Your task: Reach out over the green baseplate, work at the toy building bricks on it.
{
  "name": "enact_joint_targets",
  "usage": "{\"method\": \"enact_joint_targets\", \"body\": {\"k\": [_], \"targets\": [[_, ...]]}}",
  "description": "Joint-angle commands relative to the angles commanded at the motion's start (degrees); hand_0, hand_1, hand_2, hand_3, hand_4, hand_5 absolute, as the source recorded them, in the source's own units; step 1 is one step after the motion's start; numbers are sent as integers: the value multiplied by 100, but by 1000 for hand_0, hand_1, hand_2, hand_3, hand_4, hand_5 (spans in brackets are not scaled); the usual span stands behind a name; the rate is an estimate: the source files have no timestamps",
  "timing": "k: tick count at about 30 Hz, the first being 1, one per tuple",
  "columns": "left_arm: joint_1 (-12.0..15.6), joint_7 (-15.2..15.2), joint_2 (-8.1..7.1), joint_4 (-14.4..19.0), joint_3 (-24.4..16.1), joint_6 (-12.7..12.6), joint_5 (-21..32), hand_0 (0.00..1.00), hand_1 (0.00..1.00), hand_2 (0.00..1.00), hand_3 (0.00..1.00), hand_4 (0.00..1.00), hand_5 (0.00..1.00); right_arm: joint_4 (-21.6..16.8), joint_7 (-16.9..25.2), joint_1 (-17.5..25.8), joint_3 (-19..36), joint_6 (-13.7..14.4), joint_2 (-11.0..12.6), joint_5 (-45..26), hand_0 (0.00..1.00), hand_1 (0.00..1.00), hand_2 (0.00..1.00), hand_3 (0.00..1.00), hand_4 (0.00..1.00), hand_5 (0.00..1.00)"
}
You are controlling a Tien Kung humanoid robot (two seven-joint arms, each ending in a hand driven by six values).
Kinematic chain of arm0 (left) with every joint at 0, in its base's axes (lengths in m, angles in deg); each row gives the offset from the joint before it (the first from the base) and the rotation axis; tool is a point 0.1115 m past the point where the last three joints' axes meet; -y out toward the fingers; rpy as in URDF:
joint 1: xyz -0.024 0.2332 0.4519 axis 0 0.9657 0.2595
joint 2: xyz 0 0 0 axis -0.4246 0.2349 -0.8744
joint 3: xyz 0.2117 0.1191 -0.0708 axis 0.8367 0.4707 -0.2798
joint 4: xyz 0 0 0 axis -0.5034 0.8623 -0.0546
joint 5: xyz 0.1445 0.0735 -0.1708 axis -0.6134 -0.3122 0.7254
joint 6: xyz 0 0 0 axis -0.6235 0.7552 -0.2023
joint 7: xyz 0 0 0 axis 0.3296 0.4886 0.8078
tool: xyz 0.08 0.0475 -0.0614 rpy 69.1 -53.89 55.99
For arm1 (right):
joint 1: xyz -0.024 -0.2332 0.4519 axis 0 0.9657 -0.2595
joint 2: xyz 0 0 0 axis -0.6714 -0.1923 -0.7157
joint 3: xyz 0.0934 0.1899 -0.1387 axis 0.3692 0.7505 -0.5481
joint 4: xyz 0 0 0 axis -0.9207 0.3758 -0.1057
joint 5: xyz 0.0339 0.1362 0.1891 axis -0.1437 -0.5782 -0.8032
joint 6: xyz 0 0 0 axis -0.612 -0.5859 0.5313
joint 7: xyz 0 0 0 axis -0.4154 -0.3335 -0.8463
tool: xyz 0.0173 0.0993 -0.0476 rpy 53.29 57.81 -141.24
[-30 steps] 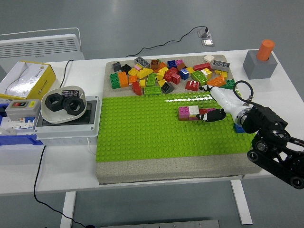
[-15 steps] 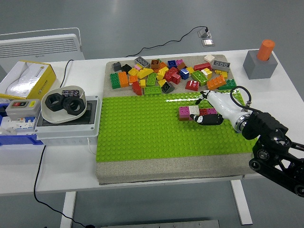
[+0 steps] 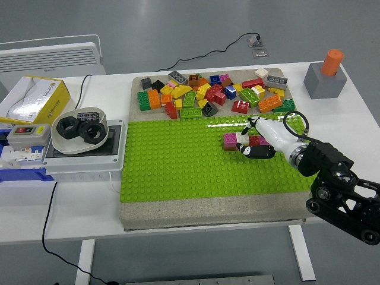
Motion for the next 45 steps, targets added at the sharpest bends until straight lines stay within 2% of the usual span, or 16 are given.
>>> {"method": "enact_joint_targets", "body": {"k": [15,34,45], "targets": [[13,10,7,5,-20,-4,-38,639,580,744,979,998,998,241,57,-10,-97,24,-99,-129,886,914,951,671,642,541],[44,23,16,14,-21,-34,-49,639,579,744,978,998,998,348,73,9,-208,22,-121,-221,883,910,947,672,628,523],[49,24,10,11,-29,-38,-63,640,579,745,978,998,998,194,247,57,-26,170,0,-378,878,898,923,665,619,519]]}}
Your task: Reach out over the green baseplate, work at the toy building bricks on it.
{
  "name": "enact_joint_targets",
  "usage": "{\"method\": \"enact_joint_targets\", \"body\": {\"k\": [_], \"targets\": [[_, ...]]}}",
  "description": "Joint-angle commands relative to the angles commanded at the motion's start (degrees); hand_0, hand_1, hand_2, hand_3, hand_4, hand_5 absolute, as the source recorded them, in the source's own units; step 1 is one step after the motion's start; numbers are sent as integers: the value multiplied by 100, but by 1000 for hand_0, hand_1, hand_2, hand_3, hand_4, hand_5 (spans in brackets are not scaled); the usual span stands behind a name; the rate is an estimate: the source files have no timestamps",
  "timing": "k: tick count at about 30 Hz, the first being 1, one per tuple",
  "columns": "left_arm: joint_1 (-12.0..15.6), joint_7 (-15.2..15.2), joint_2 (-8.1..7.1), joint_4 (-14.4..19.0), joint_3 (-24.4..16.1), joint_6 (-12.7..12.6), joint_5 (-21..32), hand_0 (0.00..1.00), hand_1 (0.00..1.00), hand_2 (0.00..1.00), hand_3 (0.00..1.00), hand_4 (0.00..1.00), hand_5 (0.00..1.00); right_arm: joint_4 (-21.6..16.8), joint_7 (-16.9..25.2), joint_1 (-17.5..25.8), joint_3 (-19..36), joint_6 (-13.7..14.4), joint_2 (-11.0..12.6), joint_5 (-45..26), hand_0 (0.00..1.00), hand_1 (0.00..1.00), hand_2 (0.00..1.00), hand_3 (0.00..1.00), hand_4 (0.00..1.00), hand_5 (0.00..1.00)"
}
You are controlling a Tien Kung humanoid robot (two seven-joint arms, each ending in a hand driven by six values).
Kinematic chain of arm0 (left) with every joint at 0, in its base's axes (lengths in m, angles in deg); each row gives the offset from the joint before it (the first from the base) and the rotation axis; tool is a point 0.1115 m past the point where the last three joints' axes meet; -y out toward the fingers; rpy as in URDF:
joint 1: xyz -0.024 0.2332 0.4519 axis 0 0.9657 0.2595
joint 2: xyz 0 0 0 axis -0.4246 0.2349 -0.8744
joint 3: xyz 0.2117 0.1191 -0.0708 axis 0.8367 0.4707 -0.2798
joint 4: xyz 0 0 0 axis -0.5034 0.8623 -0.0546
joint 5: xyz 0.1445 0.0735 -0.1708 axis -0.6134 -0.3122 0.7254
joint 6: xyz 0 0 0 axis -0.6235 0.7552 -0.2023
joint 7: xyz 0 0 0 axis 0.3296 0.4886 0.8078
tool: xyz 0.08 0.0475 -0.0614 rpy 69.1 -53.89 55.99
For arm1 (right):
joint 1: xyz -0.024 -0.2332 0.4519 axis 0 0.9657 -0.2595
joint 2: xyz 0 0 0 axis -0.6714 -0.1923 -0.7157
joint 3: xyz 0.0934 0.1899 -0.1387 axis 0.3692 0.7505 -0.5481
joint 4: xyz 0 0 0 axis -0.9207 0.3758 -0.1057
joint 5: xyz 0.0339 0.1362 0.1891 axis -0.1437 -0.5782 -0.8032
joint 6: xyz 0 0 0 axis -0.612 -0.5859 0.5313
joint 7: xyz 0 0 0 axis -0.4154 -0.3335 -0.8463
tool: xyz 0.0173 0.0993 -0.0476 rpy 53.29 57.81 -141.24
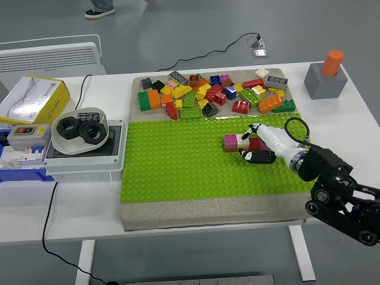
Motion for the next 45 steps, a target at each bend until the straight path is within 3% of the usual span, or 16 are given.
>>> {"method": "enact_joint_targets", "body": {"k": [14,17,18,21,23,24,32,40,45], "targets": [[-32,-27,-19,-11,23,2,33,640,578,746,979,998,998,-144,482,64,293,406,138,-497,862,862,888,667,621,479],[-39,-30,-23,-16,32,-3,36,640,578,746,979,998,998,-312,645,185,496,567,274,-600,862,862,888,667,621,479],[-40,-32,-24,-18,37,-5,41,640,578,746,979,998,998,-372,666,234,569,593,323,-607,839,833,872,670,653,384],[-45,-42,-30,-24,42,-9,45,640,578,746,979,998,998,-580,682,420,818,630,496,-599,839,833,872,670,653,384],[-49,-48,-36,-28,47,-12,46,640,578,746,979,998,998,-712,677,553,969,636,599,-597,839,833,872,670,653,384],[-51,-54,-38,-31,54,-16,51,640,577,746,979,998,998,-780,677,633,1052,640,651,-600,827,814,854,670,685,312],[-51,-97,-54,-44,106,-69,105,640,576,747,981,998,998,-1114,673,1149,1529,633,994,-626,817,806,848,670,698,276],[-66,-95,-83,-44,111,-94,100,640,575,746,981,998,998,-1651,521,1206,1671,520,1484,-618,808,797,841,670,701,256],[-75,-101,-96,-47,119,-85,111,640,575,748,981,998,998,-1736,210,1224,1705,244,1672,-413,812,794,839,677,716,215]]}}
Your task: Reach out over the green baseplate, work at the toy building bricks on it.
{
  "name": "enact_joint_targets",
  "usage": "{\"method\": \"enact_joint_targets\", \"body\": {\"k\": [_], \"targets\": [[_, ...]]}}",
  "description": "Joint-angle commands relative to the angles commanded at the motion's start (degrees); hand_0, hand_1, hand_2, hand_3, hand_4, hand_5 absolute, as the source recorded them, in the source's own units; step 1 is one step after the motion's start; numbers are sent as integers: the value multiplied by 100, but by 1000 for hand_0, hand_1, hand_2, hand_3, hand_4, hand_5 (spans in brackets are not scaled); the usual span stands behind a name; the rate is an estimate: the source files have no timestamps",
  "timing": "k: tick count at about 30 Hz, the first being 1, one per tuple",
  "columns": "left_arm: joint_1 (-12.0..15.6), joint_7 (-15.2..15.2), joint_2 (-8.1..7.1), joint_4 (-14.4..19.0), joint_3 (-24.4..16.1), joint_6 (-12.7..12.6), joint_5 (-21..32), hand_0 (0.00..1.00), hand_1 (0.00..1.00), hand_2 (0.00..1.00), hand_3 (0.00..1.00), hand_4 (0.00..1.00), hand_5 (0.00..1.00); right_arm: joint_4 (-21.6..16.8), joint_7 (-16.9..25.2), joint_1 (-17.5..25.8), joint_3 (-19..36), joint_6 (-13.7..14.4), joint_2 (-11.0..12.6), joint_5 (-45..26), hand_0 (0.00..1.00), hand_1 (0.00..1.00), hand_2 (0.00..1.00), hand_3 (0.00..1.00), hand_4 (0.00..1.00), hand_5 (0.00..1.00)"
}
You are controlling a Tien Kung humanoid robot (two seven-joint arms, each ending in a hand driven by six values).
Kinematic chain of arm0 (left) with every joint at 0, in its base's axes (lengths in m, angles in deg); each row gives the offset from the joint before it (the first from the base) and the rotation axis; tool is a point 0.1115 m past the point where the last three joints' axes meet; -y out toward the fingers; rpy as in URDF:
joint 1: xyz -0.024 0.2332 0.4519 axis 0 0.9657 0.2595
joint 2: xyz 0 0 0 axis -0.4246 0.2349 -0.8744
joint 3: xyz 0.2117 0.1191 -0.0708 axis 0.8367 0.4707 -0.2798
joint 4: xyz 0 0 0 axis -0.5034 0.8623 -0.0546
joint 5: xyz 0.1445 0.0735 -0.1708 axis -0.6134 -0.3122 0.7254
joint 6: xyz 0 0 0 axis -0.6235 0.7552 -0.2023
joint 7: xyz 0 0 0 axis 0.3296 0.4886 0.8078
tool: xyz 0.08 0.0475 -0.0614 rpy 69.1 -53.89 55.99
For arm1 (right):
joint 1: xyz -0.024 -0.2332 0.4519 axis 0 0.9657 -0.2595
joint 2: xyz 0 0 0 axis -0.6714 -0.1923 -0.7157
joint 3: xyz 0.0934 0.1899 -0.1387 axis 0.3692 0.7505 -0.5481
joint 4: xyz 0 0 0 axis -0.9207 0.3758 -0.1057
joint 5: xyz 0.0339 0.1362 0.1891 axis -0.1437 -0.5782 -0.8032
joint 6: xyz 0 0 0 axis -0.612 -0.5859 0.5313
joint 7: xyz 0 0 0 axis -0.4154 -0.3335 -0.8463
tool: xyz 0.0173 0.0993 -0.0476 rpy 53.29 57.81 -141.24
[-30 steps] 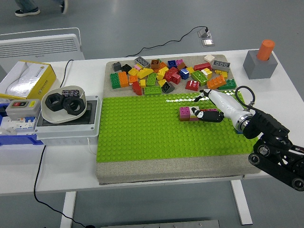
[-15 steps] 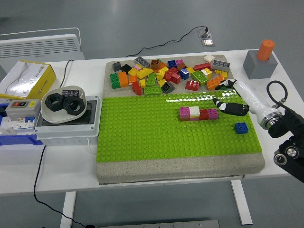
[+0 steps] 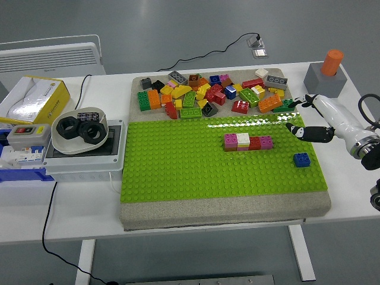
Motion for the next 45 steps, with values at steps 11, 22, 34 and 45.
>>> {"method": "enact_joint_targets", "body": {"k": [11,22,34,45], "targets": [[-22,11,2,7,-9,-13,-16,640,575,748,981,998,998,-109,-236,230,435,-229,226,193,804,791,835,681,732,167],[35,15,-14,13,-4,4,-3,640,576,748,982,998,998,138,-328,70,151,-365,358,232,805,795,836,691,731,139],[99,4,25,17,18,25,97,642,576,747,982,998,998,104,-793,-73,-313,-773,289,556,820,804,841,686,733,134],[76,14,27,17,-1,41,80,642,577,747,981,998,998,366,-950,-109,-590,-887,138,761,827,808,858,690,737,133]]}}
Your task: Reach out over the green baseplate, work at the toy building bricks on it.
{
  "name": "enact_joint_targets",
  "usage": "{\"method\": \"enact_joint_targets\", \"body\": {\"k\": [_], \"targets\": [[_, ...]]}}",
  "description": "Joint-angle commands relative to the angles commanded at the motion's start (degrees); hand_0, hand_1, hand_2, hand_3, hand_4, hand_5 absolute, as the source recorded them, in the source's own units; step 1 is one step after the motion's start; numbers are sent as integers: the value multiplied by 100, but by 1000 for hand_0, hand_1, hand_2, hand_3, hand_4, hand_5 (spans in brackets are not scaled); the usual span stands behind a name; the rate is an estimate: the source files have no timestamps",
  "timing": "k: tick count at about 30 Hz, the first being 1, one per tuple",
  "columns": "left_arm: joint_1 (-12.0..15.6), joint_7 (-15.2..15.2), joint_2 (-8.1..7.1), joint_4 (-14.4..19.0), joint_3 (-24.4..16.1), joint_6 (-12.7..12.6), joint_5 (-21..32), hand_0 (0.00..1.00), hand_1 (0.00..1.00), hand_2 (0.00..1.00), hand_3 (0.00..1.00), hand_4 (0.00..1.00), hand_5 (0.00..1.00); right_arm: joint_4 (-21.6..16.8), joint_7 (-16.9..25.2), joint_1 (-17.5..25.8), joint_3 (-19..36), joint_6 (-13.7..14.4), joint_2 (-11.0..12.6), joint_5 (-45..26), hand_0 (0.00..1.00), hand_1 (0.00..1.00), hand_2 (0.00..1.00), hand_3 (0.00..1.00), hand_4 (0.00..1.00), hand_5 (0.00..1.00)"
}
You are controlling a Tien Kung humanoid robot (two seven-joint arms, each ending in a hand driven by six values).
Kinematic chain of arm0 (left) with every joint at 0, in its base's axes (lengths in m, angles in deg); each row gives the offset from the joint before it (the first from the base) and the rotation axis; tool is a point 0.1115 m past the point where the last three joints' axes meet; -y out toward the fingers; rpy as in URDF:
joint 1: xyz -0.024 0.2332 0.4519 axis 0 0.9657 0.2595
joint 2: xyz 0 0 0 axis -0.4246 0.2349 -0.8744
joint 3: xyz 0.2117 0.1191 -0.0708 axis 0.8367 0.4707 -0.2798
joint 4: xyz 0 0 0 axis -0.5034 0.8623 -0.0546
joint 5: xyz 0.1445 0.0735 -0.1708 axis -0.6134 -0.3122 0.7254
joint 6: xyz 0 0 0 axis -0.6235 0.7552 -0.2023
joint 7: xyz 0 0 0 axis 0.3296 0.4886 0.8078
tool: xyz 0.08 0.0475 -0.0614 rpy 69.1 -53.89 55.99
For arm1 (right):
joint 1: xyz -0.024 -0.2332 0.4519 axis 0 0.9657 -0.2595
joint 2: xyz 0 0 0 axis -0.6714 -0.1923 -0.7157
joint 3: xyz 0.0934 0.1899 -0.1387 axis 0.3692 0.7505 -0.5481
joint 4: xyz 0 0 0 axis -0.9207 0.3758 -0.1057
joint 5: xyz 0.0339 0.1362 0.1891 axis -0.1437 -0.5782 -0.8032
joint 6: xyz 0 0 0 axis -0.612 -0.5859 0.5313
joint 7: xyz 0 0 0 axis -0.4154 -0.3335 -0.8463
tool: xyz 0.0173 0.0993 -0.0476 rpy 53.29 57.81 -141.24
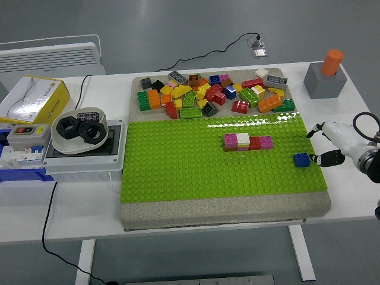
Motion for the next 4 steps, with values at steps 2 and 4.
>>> {"method": "enact_joint_targets", "body": {"k": [2,4], "targets": [[-5,1,-1,0,-1,3,-2,642,577,747,981,998,998,108,-17,-21,-61,-9,-50,27,827,808,858,690,737,133],[-7,0,-1,-1,-3,5,-1,642,577,747,981,998,998,186,-40,-38,-99,-18,-93,45,827,808,858,690,737,133]]}}
